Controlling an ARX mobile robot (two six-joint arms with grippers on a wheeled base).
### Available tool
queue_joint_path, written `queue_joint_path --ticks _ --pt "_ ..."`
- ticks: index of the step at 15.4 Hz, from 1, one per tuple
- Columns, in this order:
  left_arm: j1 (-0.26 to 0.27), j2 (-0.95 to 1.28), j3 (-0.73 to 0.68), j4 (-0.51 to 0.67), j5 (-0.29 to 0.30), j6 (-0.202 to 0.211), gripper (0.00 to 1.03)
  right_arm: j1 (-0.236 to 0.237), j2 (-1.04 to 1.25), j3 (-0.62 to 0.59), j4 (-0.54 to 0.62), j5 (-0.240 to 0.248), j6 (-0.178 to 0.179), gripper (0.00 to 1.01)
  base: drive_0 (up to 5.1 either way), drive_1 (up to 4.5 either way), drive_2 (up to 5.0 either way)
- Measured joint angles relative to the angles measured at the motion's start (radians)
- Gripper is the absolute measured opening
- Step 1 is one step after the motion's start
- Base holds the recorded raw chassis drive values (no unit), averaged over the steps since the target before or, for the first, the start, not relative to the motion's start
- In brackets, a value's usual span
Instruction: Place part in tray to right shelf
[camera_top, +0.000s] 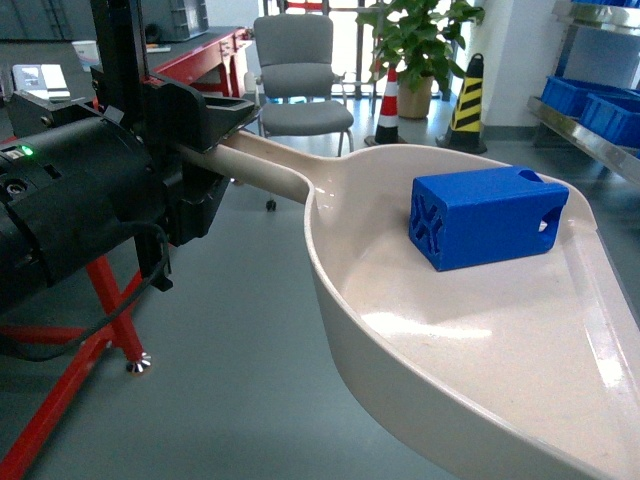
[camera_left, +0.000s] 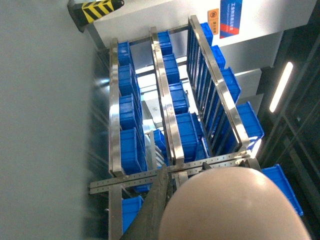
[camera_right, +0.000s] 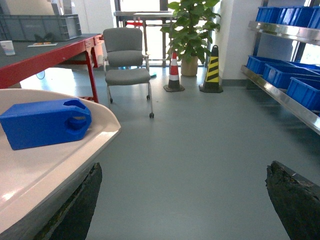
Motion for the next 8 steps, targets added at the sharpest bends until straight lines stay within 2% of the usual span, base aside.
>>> queue_joint_path --ticks 4,8 --pt "0.0 0.0 0.0 0.002 0.001 0.0 0.13 0.0 0.0 0.0 0.0 0.0 0.0 0.98 -0.1 4.19 -4.4" --pt "0.011 0.0 0.0 0.002 -0.008 0.001 0.13 0.0 0.0 0.0 0.003 -0.001 0.0 0.98 0.0 0.0 0.0"
